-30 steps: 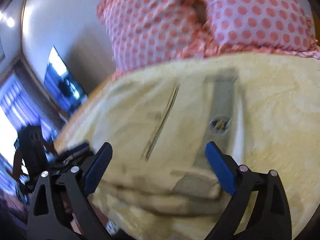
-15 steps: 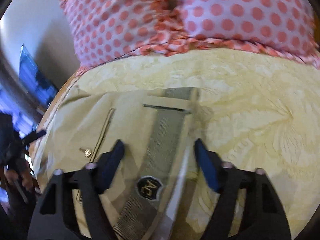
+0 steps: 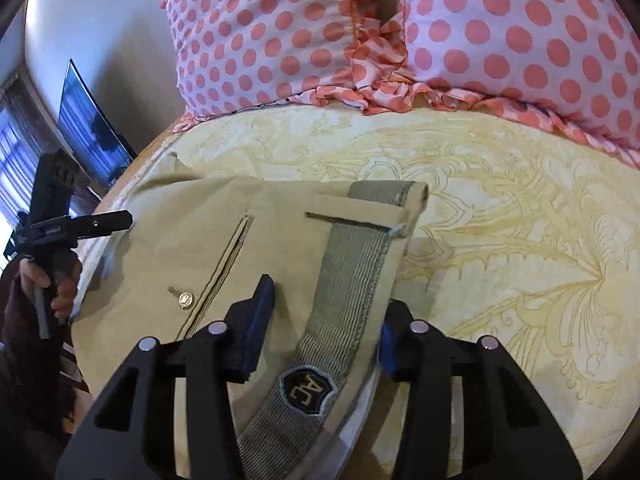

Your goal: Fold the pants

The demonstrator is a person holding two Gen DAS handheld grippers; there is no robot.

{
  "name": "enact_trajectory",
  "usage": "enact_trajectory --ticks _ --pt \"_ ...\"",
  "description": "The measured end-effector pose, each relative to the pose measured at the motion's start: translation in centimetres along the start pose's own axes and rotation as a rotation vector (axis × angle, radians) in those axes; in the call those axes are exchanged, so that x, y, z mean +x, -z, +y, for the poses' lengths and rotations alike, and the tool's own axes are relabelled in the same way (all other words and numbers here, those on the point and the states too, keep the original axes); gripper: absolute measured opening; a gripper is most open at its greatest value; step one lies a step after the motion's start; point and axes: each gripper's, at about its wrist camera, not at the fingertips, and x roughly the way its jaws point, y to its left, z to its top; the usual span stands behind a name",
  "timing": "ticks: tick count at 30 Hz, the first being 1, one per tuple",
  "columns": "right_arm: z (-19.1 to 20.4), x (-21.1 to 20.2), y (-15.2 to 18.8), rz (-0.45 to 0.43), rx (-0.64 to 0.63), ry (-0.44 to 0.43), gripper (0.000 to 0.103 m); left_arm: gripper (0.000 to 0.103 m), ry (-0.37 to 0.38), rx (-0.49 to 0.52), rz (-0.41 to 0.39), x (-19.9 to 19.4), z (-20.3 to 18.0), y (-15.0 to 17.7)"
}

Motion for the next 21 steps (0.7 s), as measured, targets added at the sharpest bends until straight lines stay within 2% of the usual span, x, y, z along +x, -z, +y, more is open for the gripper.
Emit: enact_trajectory --ticks 3,5,6,7,8,11,15,19,21 --pt "-0.5 0.2 0.0 -0.004 0.019 -0.02 0.048 0.087 0.029 -0.03 -0.003 0.1 0.4 -0.3" --pt "-0.3 0.1 0.1 -0.003 0.015 -0.033 0.034 0.059 0.028 -0.057 -0.006 0.0 0.9 -0.4" --pt "-0.3 0.0 0.2 -0.003 0.014 -0.049 0.03 0.05 0.022 -0.068 -0.009 -0.1 1.1 -0.3" --pt "-0.2 -0.2 0.2 -0.008 0.011 -0.054 0.026 0.031 0.02 -0.077 -0.015 -0.4 1.4 -0.1" --pt "-0.1 -0.4 0.2 -0.017 0.009 -0.06 0.023 0.02 0.028 -0.081 -0.017 -0.6 1.6 -0.1" --pt "-0.3 -1.0 0.0 -0.038 0.024 -0.09 0.019 0.01 0.063 -0.084 -0.028 -1.2 1.9 0.1" --pt "-0.1 -1.7 -0.8 -0.068 0.024 -0.09 0.018 0.008 0.005 -0.005 -0.074 -1.9 -0.2 -0.5" --pt "-0.7 -2.3 -3.3 -0.106 0.026 -0.076 0.017 0.008 -0.014 0.044 -0.147 -2.4 -2.0 -3.2" --pt "-1.6 -2.7 -5.5 -0.155 0.038 -0.058 0.015 0.008 -0.028 0.051 -0.183 -1.8 -2.7 -5.1"
